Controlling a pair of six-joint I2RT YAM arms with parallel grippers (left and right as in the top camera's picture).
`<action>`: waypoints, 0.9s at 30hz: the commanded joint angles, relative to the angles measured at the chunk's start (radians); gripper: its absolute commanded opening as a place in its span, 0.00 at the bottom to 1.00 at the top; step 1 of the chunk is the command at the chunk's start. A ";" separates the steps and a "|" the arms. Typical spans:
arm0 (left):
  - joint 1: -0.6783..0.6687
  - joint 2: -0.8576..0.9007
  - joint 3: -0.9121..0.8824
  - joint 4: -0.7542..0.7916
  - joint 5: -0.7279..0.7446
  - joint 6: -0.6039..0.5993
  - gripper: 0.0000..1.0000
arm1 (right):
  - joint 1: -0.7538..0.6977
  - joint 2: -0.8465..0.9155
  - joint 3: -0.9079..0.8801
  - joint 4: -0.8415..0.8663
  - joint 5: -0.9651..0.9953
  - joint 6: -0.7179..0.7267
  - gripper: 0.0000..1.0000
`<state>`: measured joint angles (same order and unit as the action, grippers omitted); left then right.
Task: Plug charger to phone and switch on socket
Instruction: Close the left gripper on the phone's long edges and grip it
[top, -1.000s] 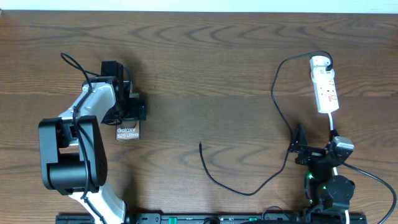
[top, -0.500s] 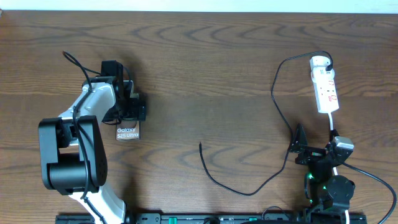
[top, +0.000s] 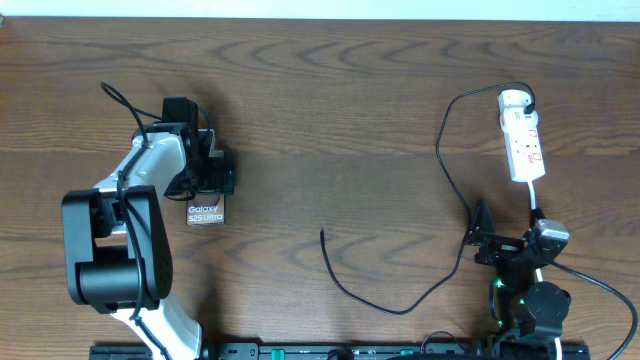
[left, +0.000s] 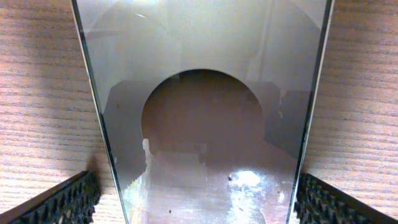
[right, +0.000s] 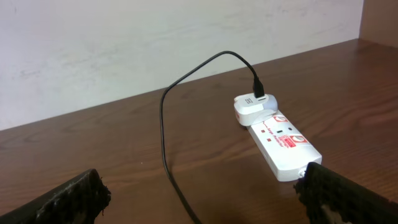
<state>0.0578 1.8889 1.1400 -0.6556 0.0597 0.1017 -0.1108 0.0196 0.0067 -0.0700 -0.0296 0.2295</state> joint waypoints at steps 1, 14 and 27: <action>0.003 0.015 -0.026 0.002 -0.014 -0.009 0.98 | 0.010 0.000 -0.001 -0.004 0.001 -0.010 0.99; 0.003 0.015 -0.026 0.002 -0.014 -0.009 0.84 | 0.010 0.000 -0.001 -0.004 0.001 -0.010 0.99; 0.003 0.015 -0.026 0.002 -0.014 -0.008 0.90 | 0.010 0.000 -0.001 -0.004 0.002 -0.010 0.99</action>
<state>0.0582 1.8889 1.1400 -0.6498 0.0582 0.1009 -0.1108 0.0196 0.0067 -0.0700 -0.0296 0.2295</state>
